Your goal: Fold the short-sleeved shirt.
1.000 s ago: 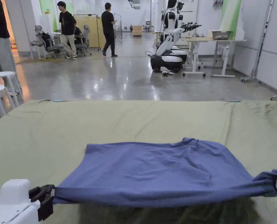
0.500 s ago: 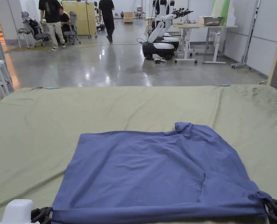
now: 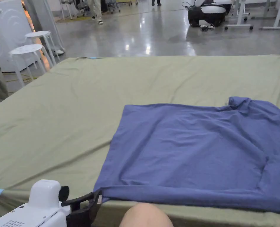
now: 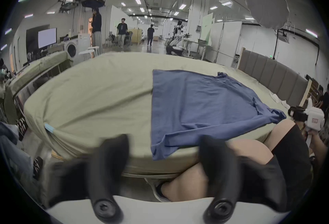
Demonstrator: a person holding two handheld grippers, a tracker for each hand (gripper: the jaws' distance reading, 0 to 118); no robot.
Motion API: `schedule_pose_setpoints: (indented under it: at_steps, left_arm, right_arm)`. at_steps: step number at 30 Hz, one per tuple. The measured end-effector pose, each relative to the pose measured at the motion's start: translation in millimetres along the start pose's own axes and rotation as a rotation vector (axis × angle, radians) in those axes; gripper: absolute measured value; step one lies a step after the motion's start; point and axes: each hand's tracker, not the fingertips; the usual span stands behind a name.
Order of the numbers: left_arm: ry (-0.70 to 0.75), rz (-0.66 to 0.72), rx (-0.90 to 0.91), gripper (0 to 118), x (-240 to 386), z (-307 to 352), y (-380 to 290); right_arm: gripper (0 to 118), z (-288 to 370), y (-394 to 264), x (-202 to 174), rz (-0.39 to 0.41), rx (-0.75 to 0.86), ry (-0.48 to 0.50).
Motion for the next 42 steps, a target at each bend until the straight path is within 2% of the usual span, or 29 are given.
schedule_pose_setpoints:
  at_steps: [1, 2, 3, 4, 5, 6, 8, 10, 11, 12, 13, 14, 18, 19, 20, 21, 22, 23, 27, 34, 37, 38, 39, 41, 42]
  left_arm:
    - [0.038, -0.018, 0.015, 0, 2, 4, 4]
    - [0.077, -0.034, 0.02, 0, 2, 2, 7]
    - [0.13, -0.001, 0.079, 0, 3, 9, 5]
    - [0.044, 0.005, 0.042, 0, 5, 8, 4]
    - [-0.018, 0.007, 0.014, 0, 7, 6, 4]
    - [-0.006, -0.012, 0.004, 0, 1, -4, 7]
    - [0.033, -0.065, 0.001, 0, -1, -13, 6]
    - [0.008, -0.061, -0.097, 0, -7, -28, 3]
    - [0.025, -0.045, -0.1, 24, -10, -33, 1]
    - [0.03, -0.042, -0.097, 68, -13, -38, -1]
    - [0.026, -0.033, -0.121, 108, -15, -44, -2]
    - [0.011, -0.03, -0.152, 118, -11, -47, -5]
    - [0.022, -0.06, -0.125, 116, -5, -62, -5]
    - [0.019, -0.057, -0.125, 111, -5, -66, -4]
    - [0.009, -0.048, -0.129, 92, -5, -71, -3]
    - [-0.001, -0.032, -0.129, 60, -5, -75, -4]
    - [0.005, -0.033, -0.131, 19, -4, -78, -4]
    - [0.032, -0.051, -0.156, 4, -1, -84, -6]
    - [0.039, -0.094, -0.156, 4, 3, -84, -6]
    - [0.035, -0.066, -0.07, 4, 5, -57, 13]
    - [0.029, -0.067, -0.039, 4, 7, -53, 24]
    - [0.028, -0.068, -0.035, 4, 14, -51, 29]
    - [0.03, -0.07, -0.028, 4, 16, -51, 31]
    - [0.037, -0.069, -0.026, 4, 18, -53, 34]
    - [0.037, -0.065, -0.027, 4, 20, -53, 36]
  right_arm:
    - [3, 3, 3, -4, 0.0, 0.002, -0.017]
    - [3, 7, 6, -9, 0.0, 0.024, -0.054]
    - [3, 7, 10, -7, -0.025, 0.018, -0.018]
    - [3, 9, 13, -8, -0.052, 0.027, 0.033]
    - [3, 11, 15, -12, -0.036, 0.038, 0.009]
    - [3, 11, 18, -17, -0.007, 0.058, -0.021]
    - [3, 2, 14, -15, 0.02, 0.048, -0.005]
    - [3, -2, 15, -14, 0.012, 0.04, -0.002]
    - [3, -3, 9, -10, -0.009, 0.039, 0.002]
    - [3, -5, 7, -8, -0.014, 0.03, 0.006]
    - [3, -6, 5, -7, -0.012, 0.026, 0.005]
    - [3, -8, 3, -6, -0.008, 0.021, 0.001]
    - [3, -15, 0, -6, 0.004, -0.006, -0.003]
    - [3, -15, 0, -7, 0.007, -0.009, -0.005]
    - [3, -15, 0, -7, 0.005, -0.012, -0.005]
    - [3, -15, 0, -6, 0.001, -0.013, -0.002]
    - [3, -15, 0, -5, -0.002, -0.014, 0.003]
    - [3, -15, 0, -8, 0.002, -0.015, 0.003]
    - [3, -15, -3, -5, 0.004, -0.024, 0.005]
    - [3, -19, -4, 8, -0.009, -0.04, -0.033]
    - [5, -27, -5, 18, -0.018, -0.119, -0.012]
    - [22, -29, -6, 21, -0.025, -0.127, -0.012]
    - [48, -32, -10, 30, -0.038, -0.141, 0.003]
    - [111, -37, -15, 36, -0.063, -0.177, -0.002]
    - [115, -39, -17, 39, -0.074, -0.176, -0.004]
